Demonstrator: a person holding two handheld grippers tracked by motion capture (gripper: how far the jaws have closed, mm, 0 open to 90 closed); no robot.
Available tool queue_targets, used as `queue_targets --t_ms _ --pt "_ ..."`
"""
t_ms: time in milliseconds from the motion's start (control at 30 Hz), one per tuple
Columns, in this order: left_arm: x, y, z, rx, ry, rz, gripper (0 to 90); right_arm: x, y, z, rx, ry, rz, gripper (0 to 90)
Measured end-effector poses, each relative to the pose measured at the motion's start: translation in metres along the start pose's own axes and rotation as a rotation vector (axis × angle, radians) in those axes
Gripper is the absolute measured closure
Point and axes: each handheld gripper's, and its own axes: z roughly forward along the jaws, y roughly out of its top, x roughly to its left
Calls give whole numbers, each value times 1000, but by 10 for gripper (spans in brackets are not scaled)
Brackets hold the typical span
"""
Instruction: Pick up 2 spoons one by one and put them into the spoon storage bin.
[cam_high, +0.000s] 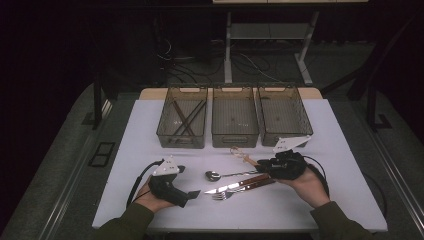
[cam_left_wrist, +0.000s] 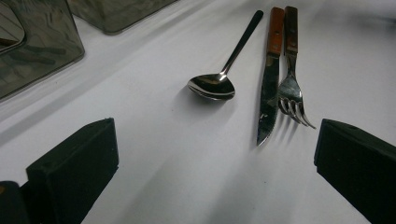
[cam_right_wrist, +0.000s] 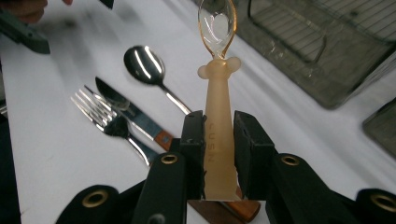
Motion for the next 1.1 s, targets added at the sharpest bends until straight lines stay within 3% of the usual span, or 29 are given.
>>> queue_targets --t_ms 767,1100 --pt "0 0 0 2 -7 13 0 -20 44 -8 -71 -47 32 745" --pt "0 0 1 2 -8 14 0 -31 57 -4 -98 -72 41 745"
